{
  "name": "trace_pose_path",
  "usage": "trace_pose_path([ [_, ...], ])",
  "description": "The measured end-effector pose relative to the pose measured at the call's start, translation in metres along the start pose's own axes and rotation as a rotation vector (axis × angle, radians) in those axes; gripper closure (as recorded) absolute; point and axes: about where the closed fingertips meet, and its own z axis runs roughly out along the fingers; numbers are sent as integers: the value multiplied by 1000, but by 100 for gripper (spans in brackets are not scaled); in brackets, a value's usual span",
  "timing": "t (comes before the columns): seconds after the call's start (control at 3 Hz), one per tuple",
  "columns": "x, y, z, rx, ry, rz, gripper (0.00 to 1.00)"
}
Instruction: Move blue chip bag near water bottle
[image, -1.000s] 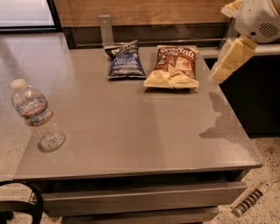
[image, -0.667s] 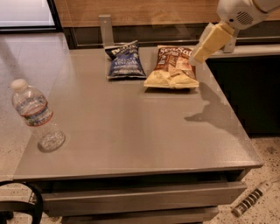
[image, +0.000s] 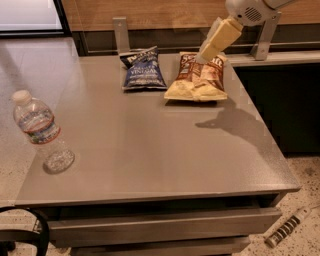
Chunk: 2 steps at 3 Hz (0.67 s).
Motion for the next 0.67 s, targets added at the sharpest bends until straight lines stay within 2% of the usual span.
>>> trace_pose_path([
  [0.33, -4, -6, 24, -23, 23, -4, 0],
  [0.67, -10, -9, 54, -68, 37, -16, 0],
])
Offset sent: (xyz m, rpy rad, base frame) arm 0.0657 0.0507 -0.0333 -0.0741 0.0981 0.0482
